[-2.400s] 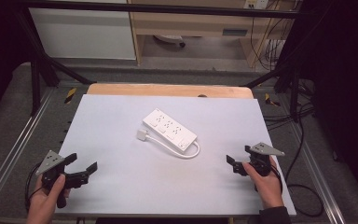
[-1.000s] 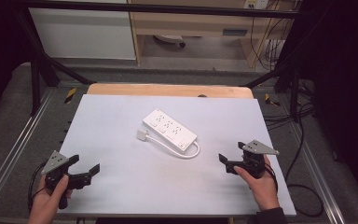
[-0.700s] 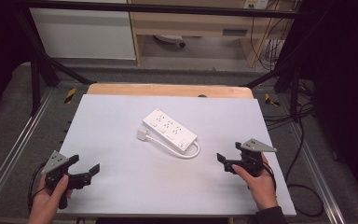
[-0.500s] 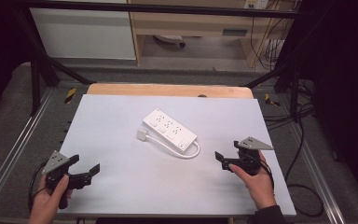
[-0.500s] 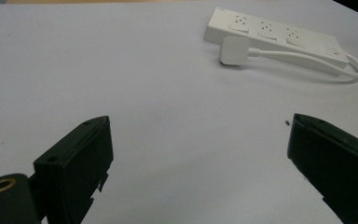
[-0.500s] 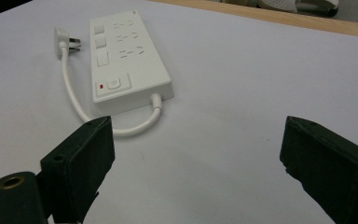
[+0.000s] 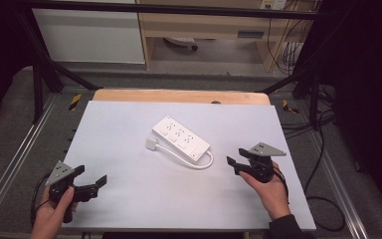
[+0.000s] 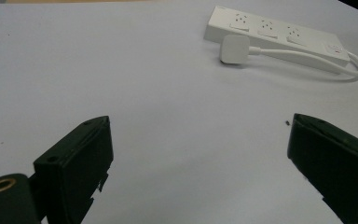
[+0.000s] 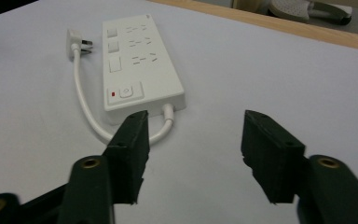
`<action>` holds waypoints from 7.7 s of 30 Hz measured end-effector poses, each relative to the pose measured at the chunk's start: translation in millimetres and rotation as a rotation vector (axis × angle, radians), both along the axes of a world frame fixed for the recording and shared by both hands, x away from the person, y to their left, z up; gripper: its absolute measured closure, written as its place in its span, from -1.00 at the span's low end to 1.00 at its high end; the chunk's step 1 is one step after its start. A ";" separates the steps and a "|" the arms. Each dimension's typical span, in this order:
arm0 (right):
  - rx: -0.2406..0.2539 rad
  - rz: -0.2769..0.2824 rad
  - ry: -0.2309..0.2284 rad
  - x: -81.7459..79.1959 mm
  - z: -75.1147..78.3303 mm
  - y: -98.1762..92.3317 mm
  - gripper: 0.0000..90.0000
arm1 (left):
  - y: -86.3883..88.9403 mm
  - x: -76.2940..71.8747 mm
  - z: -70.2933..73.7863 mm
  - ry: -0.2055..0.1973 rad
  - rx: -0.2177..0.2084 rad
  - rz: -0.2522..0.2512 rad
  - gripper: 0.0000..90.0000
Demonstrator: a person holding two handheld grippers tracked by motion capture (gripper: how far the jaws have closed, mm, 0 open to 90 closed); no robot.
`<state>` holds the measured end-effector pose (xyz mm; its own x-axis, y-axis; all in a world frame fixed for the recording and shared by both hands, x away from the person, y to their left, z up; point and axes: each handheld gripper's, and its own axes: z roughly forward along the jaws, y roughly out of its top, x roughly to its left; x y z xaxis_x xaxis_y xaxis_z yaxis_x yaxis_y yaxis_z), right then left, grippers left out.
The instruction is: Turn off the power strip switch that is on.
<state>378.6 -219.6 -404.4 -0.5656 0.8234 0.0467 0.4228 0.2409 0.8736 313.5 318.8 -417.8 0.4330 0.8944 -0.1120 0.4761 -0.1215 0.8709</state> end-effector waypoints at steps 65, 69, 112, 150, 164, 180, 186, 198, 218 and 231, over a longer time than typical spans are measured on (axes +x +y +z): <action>-0.014 0.169 -0.034 78.8 15.5 98.4 1.00 | -1.5 -0.4 1.0 -0.011 0.006 -0.019 -0.85; -0.012 0.173 -0.023 82.6 14.0 103.1 1.00 | -1.5 -0.3 1.0 -0.011 0.007 -0.019 -0.85; -0.035 0.200 0.038 101.9 -5.5 136.1 1.00 | -1.7 -0.3 1.2 -0.011 0.010 -0.027 -0.85; -0.041 0.218 0.074 103.6 -19.5 148.7 1.00 | -2.5 -0.1 0.6 -0.005 0.013 -0.036 -0.85; -0.054 0.219 0.084 105.1 -24.3 152.3 1.00 | -2.5 -0.1 0.6 -0.005 0.012 -0.038 -0.85; -0.059 0.220 0.096 105.9 -28.8 156.3 1.00 | -2.6 -0.2 0.8 -0.006 0.013 -0.039 -0.85; -0.060 0.218 0.098 106.6 -30.0 157.2 1.00 | -2.6 -0.1 0.6 -0.006 0.013 -0.039 -0.85; -0.068 0.221 0.095 107.6 -32.1 159.9 1.00 | -2.5 -0.2 0.8 -0.007 0.013 -0.040 -0.85; -0.077 0.220 0.094 107.6 -32.9 160.4 1.00 | -3.0 -0.1 0.8 -0.009 0.015 -0.044 -0.85; -0.073 0.217 0.088 106.9 -33.6 160.6 1.00 | -3.4 -0.2 0.7 -0.006 0.014 -0.046 -0.85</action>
